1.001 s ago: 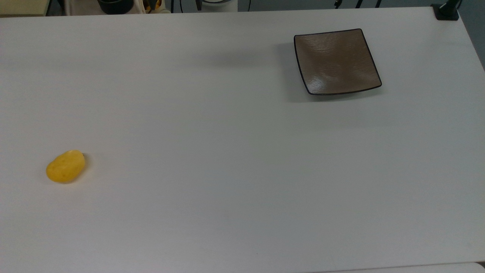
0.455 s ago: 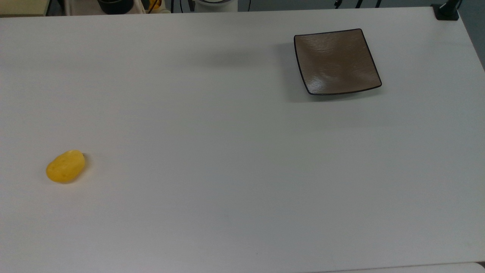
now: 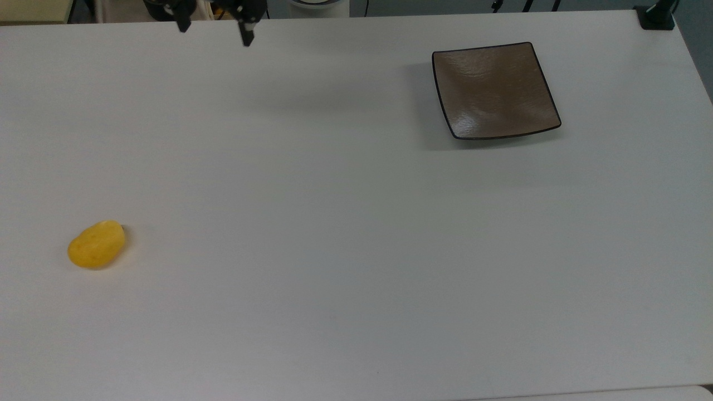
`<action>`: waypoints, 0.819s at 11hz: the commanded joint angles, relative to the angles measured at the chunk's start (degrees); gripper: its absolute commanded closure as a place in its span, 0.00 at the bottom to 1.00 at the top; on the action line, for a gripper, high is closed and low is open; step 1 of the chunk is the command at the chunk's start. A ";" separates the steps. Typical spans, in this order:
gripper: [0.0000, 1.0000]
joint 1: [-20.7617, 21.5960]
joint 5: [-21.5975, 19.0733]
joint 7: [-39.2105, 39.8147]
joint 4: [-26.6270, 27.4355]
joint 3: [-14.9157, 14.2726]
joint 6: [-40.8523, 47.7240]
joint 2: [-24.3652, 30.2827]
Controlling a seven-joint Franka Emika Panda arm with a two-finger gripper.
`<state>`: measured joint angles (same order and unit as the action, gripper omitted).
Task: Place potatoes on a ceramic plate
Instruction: 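Move the open gripper over the yellow potato and lower it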
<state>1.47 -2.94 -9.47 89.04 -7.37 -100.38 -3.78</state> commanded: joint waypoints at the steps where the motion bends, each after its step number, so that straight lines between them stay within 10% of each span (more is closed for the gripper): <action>1: 0.00 -1.99 0.83 -10.79 -7.10 -1.06 -5.25 -7.09; 9: 0.00 -8.58 3.82 -25.68 -10.55 -2.65 -30.03 -23.27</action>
<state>-5.49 -0.53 -32.67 81.24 -9.57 -126.58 -22.31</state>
